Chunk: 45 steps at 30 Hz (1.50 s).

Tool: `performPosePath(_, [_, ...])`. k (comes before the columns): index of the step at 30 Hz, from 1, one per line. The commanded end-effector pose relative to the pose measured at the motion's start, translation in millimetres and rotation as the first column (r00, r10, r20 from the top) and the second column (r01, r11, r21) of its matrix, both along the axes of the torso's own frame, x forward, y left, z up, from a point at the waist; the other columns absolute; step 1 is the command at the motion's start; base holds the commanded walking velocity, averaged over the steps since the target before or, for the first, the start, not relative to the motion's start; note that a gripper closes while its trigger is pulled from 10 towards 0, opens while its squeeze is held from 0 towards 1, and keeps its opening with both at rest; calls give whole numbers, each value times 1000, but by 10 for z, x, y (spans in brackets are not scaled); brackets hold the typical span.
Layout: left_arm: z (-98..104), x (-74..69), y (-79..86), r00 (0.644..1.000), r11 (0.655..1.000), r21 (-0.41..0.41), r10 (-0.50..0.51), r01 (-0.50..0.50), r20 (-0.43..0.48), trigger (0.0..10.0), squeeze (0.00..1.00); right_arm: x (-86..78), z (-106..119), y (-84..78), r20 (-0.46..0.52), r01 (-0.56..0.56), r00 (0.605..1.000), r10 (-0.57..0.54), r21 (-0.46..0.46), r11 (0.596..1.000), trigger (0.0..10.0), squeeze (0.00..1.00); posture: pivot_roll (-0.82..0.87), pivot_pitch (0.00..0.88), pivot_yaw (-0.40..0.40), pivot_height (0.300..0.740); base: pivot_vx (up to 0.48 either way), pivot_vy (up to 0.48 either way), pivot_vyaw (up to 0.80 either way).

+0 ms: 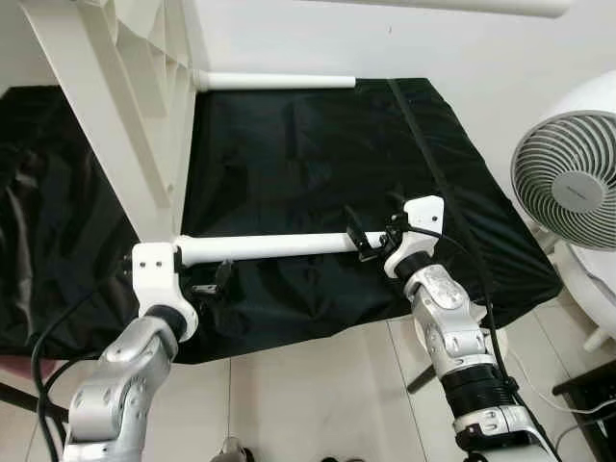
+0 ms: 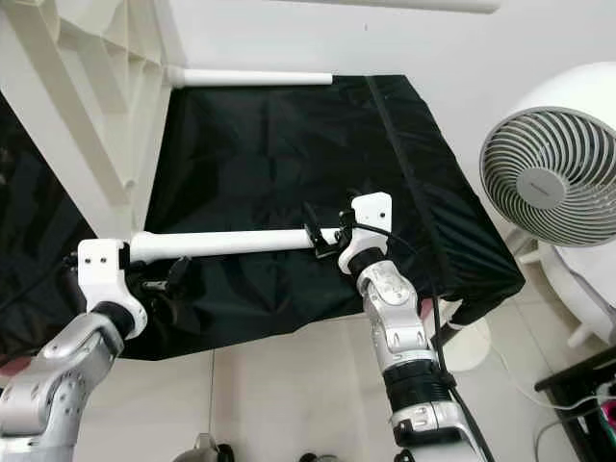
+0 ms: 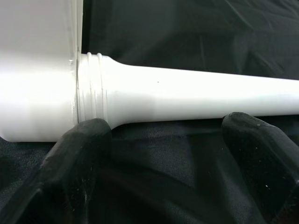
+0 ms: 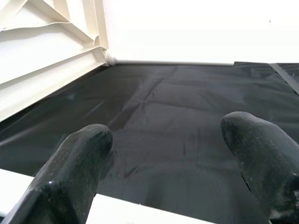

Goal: Building children table

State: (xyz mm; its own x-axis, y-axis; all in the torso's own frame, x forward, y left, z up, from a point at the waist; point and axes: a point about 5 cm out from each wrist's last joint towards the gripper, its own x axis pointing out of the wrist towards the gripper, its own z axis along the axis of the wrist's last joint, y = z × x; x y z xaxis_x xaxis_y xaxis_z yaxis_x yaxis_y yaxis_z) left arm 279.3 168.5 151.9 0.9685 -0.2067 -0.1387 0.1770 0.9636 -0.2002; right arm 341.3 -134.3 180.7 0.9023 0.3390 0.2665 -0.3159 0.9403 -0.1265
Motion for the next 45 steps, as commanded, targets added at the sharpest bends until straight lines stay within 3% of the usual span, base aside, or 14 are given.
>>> performPosePath(1, [59,41,-8,997,997,-10,-71,71,26,10000,0,22,-13,12,7,12,1000,-12,-26,1000,10000,0,52,0,85,740,0,0,0])
performPosePath(5, [54,91,-7,997,996,-39,-75,76,13,10000,0,56,-1,8,33,41,999,-39,-54,998,10000,0,52,0,93,740,0,0,0])
performPosePath(9, [7,139,36,996,996,-2,-92,92,-23,10000,0,116,21,26,30,49,998,-49,23,999,10000,0,54,0,140,740,0,0,0])
performPosePath(12, [4,160,63,994,995,18,-102,102,-29,10000,0,114,-15,51,19,41,999,-42,30,999,10000,0,62,0,152,740,0,0,0])
performPosePath(17, [20,185,78,993,994,14,-111,112,-27,10000,0,68,-55,108,31,-20,999,20,25,999,10000,0,69,0,164,740,0,0,0])
performPosePath(32, [85,360,158,994,993,47,-107,106,21,10000,0,121,-94,111,54,56,997,-61,100,993,10000,0,76,0,204,740,0,0,0])
performPosePath(39, [86,366,174,994,993,60,-107,106,18,10000,0,113,-94,96,64,72,995,-79,109,991,10000,0,71,0,225,740,0,0,0])
performPosePath(45, [38,276,107,981,976,93,-196,195,-4,10000,0,72,-125,75,83,92,991,-101,108,990,10000,0,70,0,236,740,0,0,0])
